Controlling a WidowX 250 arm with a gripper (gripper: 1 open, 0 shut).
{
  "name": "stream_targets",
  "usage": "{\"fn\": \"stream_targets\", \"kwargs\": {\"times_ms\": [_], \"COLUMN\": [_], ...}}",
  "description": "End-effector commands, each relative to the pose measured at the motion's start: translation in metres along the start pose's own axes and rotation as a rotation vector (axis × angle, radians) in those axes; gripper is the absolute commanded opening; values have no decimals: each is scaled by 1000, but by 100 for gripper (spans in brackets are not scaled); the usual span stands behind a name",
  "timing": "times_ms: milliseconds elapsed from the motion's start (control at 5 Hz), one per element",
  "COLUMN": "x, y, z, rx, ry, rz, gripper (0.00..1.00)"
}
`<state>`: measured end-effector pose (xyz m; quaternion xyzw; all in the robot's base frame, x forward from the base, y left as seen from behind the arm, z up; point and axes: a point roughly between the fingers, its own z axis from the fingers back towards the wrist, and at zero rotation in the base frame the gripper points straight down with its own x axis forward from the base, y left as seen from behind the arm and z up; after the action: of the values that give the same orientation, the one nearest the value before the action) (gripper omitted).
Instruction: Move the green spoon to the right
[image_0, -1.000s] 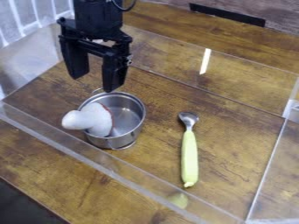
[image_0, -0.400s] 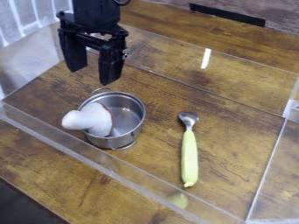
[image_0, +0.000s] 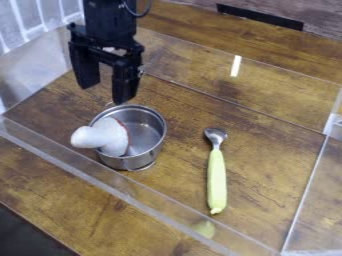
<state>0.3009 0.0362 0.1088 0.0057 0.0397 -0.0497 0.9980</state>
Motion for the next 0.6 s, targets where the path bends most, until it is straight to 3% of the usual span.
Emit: {"fn": "stream_targets", "kwargs": {"times_ms": [0, 200, 400], "x": [8, 10, 19], "y": [-6, -9, -8], "z": [10, 10, 7], "rx": [16, 14, 15], "ry": [-34, -26, -24], "rz": [-26, -37, -110], "gripper": [100, 100, 100]}}
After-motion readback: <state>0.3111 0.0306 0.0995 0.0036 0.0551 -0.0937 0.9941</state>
